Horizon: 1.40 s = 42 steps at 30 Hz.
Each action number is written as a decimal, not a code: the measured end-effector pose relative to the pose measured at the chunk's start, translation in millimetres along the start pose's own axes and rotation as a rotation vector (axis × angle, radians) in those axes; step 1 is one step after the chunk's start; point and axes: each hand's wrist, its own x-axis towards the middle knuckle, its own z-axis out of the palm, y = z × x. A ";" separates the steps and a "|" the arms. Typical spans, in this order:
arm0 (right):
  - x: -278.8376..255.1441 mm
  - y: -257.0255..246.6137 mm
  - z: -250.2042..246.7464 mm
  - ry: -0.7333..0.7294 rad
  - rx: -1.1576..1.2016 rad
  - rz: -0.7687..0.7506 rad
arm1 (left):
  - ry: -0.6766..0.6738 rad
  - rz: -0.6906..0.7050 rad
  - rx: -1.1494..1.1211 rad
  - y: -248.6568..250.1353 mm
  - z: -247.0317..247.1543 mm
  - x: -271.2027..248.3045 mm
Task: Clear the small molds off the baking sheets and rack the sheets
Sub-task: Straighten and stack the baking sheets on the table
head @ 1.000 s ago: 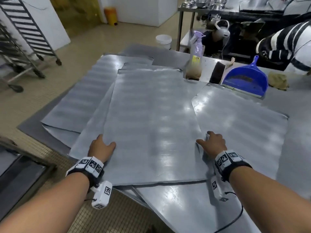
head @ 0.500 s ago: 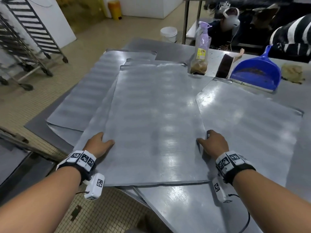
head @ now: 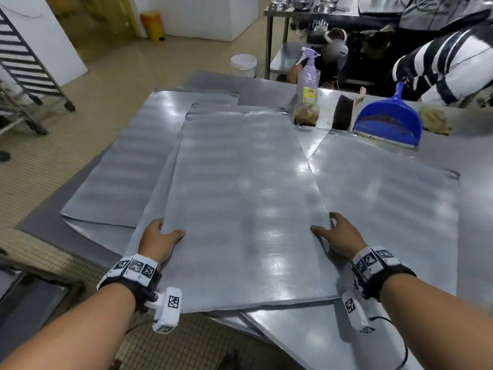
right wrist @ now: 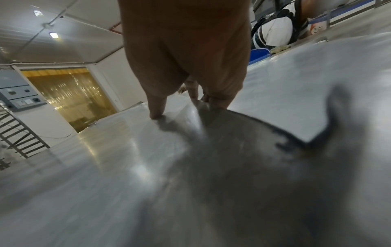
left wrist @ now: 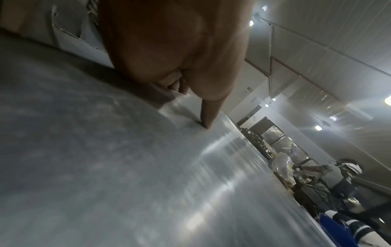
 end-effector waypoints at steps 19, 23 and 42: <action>-101.8 46.3 -29.7 0.313 0.203 0.224 | -0.282 0.295 -0.212 74.3 43.7 -4.0; -132.0 84.1 -46.3 0.374 0.234 0.314 | -0.370 0.310 -0.208 91.4 88.5 -25.5; -163.2 178.7 -49.9 0.459 0.287 0.492 | -0.534 0.296 0.184 90.4 188.2 -25.7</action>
